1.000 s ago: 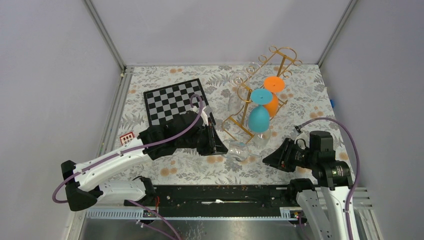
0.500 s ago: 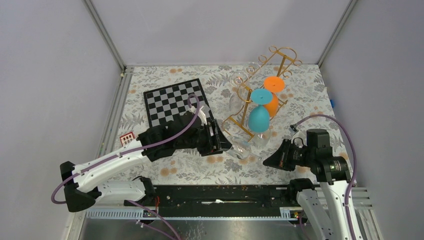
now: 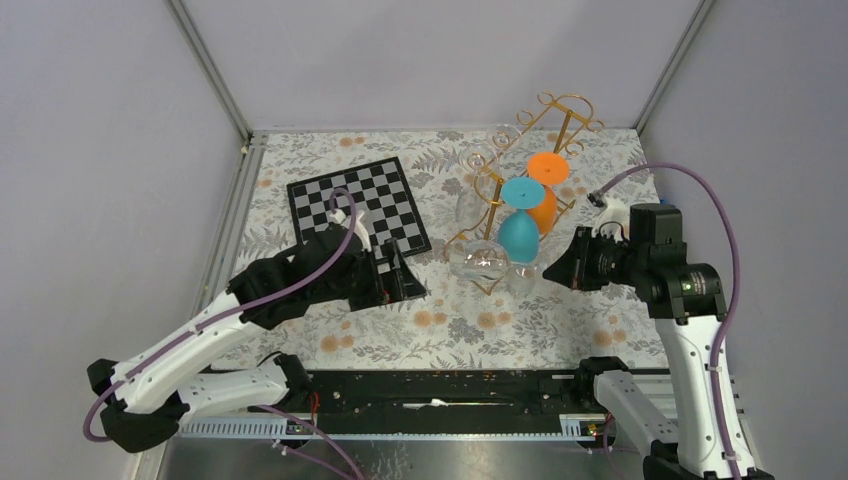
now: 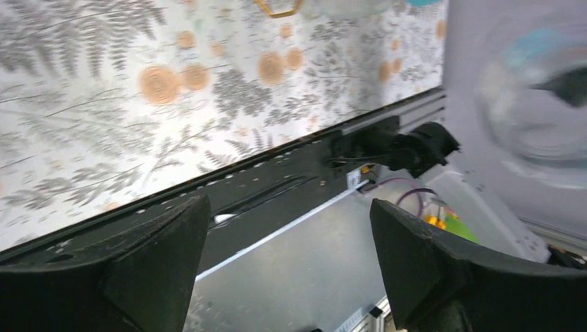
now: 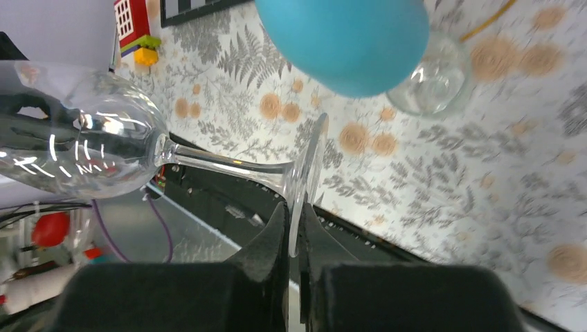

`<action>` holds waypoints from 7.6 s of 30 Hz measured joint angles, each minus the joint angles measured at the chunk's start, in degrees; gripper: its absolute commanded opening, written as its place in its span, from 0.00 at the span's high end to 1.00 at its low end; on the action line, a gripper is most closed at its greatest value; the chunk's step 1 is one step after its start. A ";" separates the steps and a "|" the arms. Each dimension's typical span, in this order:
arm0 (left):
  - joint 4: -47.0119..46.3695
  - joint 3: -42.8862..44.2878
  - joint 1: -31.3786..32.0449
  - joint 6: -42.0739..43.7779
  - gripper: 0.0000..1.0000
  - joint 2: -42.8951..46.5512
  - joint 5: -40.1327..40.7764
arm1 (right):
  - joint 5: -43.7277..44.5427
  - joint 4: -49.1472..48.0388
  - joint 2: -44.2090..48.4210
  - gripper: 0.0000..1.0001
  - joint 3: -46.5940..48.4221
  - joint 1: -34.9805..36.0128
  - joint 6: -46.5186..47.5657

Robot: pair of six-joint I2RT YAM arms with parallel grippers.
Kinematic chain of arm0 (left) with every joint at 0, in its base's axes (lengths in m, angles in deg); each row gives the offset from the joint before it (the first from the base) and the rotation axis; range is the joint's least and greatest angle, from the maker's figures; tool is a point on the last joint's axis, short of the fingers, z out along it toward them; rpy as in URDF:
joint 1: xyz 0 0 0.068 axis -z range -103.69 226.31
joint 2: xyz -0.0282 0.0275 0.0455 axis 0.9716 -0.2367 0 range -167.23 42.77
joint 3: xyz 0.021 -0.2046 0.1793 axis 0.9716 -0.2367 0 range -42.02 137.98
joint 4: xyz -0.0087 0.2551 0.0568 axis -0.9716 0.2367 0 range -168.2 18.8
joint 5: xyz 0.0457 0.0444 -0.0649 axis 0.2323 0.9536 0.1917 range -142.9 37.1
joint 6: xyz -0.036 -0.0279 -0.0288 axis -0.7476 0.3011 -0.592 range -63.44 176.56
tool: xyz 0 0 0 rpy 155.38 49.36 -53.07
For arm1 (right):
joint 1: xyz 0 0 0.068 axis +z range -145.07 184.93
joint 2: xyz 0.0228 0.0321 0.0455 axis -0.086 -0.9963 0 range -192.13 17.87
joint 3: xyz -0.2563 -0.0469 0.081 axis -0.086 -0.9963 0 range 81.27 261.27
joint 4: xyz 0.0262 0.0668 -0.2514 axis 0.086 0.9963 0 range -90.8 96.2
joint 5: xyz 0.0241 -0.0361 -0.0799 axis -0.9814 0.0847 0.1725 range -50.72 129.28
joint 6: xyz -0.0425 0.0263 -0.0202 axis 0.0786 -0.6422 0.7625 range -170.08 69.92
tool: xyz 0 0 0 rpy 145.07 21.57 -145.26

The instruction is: Place the wine glass upside down on the wine glass rack

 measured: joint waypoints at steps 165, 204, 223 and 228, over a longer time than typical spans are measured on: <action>-26.14 -0.92 -9.90 -14.10 1.00 -2.10 -12.41 | 38.82 -60.52 -1.07 0.01 -14.80 63.54 95.41; -23.65 -4.22 -2.71 -5.66 1.00 1.38 -8.94 | 42.45 -49.11 9.31 0.13 -15.15 62.95 -61.24; -23.34 -4.02 0.50 -6.43 1.00 0.39 -8.26 | 36.33 -53.31 9.99 0.53 -22.67 53.16 -70.62; -20.39 -3.19 0.55 -6.05 1.00 0.44 -7.02 | 36.37 -52.61 9.90 0.47 -22.45 53.05 -69.29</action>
